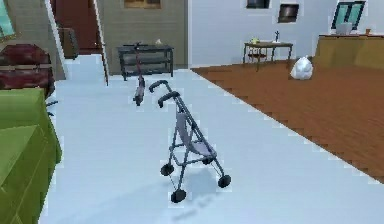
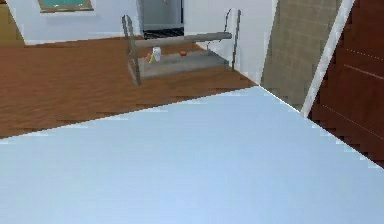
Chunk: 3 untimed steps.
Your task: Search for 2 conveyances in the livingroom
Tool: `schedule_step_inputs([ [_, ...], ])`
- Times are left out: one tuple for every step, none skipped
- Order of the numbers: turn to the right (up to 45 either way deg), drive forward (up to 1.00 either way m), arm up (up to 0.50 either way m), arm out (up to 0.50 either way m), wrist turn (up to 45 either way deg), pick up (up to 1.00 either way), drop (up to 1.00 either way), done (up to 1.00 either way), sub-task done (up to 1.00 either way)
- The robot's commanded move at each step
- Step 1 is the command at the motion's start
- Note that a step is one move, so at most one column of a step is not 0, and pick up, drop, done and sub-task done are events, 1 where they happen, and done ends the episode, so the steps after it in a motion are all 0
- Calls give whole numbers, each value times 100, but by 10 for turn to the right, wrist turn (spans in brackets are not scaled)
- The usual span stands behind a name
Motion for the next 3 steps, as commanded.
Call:
schedule_step_inputs([
  [0,40,0,0,0,0,0,0,0],
  [-450,0,0,0,0,0,0,0,0],
  [-90,0,0,0,0,0,0,0,0],
])
